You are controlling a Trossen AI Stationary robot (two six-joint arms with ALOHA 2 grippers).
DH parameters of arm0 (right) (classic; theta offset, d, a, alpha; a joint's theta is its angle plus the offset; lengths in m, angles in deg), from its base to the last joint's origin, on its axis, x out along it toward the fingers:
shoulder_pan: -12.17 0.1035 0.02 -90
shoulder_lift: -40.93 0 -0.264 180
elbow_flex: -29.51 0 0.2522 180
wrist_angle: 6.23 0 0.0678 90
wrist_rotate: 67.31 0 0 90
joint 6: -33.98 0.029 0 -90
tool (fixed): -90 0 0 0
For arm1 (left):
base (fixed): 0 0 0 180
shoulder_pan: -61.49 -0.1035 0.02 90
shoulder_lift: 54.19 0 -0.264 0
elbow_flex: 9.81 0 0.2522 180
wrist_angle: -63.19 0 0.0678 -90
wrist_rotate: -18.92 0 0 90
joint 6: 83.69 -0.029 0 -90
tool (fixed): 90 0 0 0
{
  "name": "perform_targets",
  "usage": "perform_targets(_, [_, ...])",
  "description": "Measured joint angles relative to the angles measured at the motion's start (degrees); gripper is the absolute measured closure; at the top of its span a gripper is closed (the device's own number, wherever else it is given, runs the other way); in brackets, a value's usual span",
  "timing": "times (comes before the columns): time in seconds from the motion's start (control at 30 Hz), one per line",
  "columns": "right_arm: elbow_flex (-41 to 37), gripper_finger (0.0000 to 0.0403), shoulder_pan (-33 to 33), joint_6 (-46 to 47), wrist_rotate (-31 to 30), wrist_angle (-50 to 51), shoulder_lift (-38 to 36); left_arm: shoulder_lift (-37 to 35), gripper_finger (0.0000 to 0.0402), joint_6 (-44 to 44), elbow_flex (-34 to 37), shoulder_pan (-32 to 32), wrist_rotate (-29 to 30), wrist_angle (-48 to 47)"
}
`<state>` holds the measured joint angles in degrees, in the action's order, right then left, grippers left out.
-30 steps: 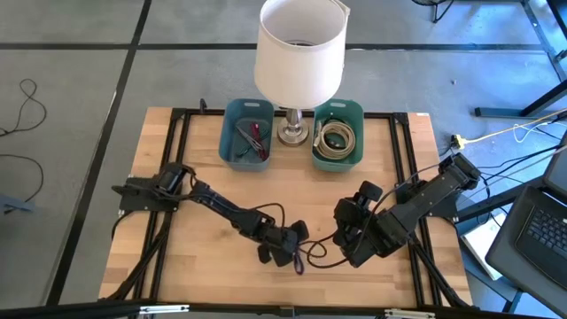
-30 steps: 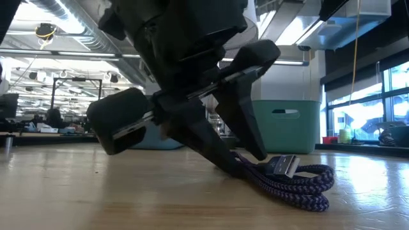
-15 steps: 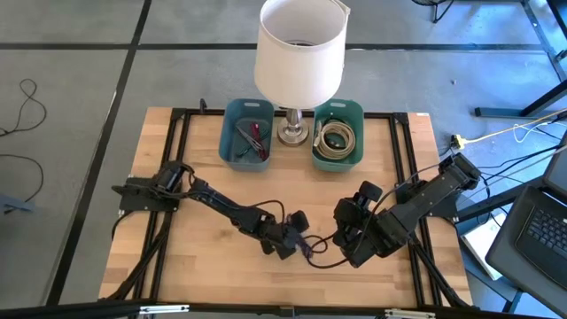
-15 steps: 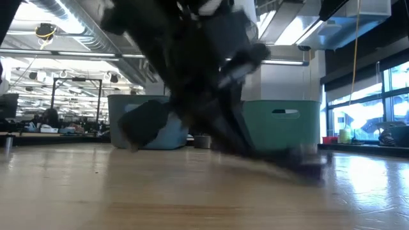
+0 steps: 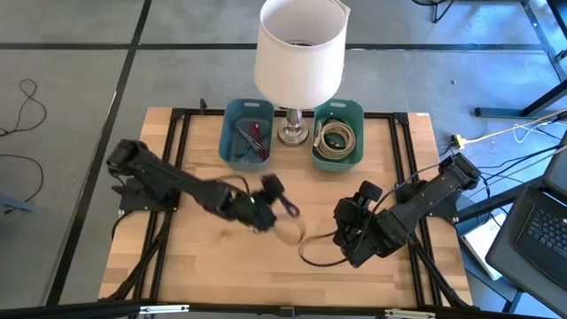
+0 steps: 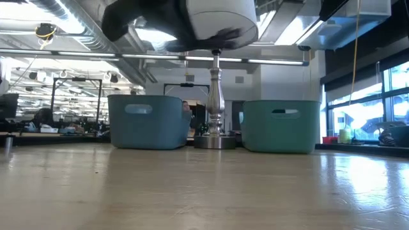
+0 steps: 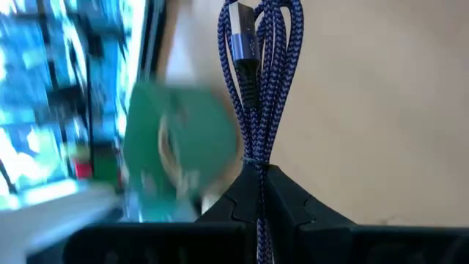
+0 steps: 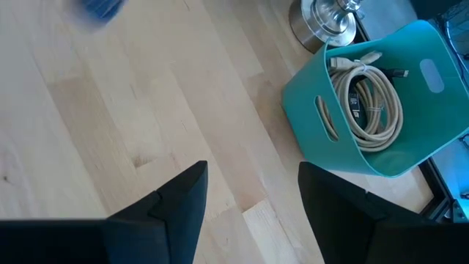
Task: Pick & Place USB Port
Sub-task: Put the purple usb cable into the blue bin
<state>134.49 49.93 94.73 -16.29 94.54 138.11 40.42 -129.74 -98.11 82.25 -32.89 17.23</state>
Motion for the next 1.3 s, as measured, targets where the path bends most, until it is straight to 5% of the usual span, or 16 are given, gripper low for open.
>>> perform_targets(0.27, [0.0,0.0186,0.0,-0.1,0.0,0.0,0.0,-7.0,0.0398,7.7,3.7,-13.0,1.0,-19.4])
perform_targets(0.43, [0.0,0.0186,0.0,-0.1,-0.4,0.0,0.0,-9.4,0.0398,2.5,6.9,-24.6,-0.8,-19.3])
perform_targets(0.73, [0.0,0.0186,0.0,-0.1,-0.4,-0.1,0.0,-9.7,0.0399,-7.0,7.0,-45.0,-15.1,-10.8])
perform_targets(0.87, [0.0,0.0186,0.0,-0.1,-0.4,0.0,0.0,-9.5,0.0399,-9.0,7.0,-48.9,-23.2,-6.4])
perform_targets(1.3, [0.0,0.0186,0.0,-0.1,-0.4,0.0,0.0,-0.5,0.0399,-8.4,6.9,-51.4,-23.3,-7.1])
